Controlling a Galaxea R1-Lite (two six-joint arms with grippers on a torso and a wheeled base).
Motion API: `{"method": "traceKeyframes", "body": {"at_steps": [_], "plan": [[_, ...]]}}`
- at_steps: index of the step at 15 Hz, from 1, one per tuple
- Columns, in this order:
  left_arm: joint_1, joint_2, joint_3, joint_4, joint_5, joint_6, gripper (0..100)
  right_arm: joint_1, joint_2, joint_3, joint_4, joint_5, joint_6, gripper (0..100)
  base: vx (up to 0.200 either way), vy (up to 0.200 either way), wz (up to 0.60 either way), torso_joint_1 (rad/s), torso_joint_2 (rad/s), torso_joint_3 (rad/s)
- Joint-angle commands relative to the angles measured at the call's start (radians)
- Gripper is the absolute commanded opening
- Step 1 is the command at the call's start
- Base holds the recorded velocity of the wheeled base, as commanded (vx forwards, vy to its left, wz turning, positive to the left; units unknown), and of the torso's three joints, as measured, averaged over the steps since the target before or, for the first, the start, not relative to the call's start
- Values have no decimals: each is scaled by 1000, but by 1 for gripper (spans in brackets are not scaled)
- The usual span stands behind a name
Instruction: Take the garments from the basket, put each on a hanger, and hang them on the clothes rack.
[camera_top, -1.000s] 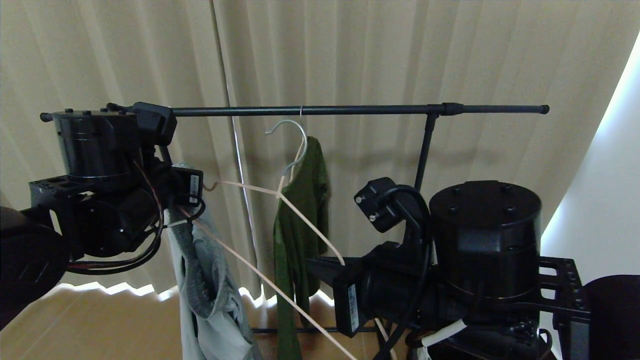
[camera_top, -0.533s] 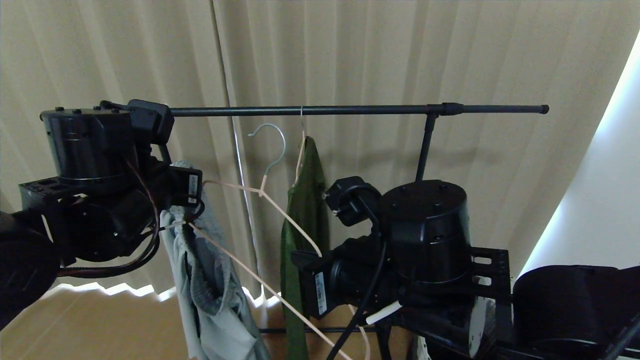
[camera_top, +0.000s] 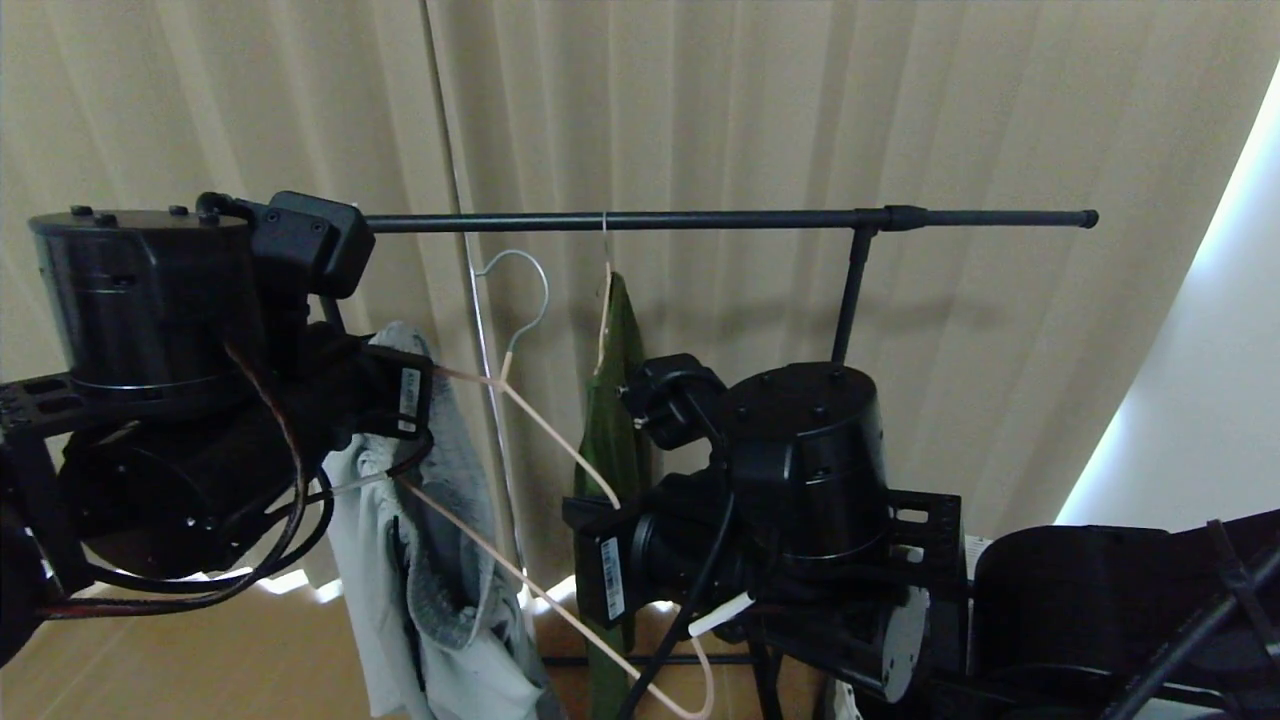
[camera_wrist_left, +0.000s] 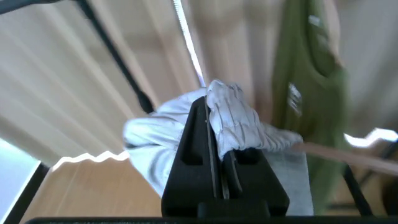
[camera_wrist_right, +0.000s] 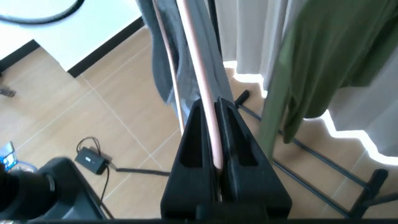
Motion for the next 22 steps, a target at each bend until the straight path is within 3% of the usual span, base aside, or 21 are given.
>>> {"method": "traceKeyframes", "body": {"at_steps": [1, 7, 12, 13, 16, 20, 21, 22], "plan": [[-50, -20, -4, 1, -1, -2, 0, 1, 15, -4, -12, -1, -2, 0, 0, 0, 0, 0, 0, 0], [-134, -43, 18, 1, -17, 1, 0, -1, 1, 7, -21, -4, -5, 0, 0, 0, 0, 0, 0, 0], [-134, -101, 105, 1, -116, 6, 0, -10, -30, 7, -21, -4, -8, 0, 0, 0, 0, 0, 0, 0], [-132, -118, 148, 1, -165, 4, 0, -22, -48, 9, -20, -6, -16, 0, 0, 0, 0, 0, 0, 0], [-132, -133, 162, -1, -176, 7, 0, -39, -81, 42, -24, -3, -111, 0, 0, 0, 0, 0, 0, 0], [-137, -138, 174, -1, -178, 9, 0, -39, -90, 52, -78, 2, -155, 0, 0, 0, 0, 0, 0, 0], [-139, -141, 176, -1, -178, 9, 100, -39, -91, 59, -87, 2, -175, 0, 0, 0, 0, 0, 0, 0], [-140, -147, 179, -1, -179, 10, 100, -39, -94, 65, -101, 3, -186, 0, 0, 0, 0, 0, 0, 0]]}}
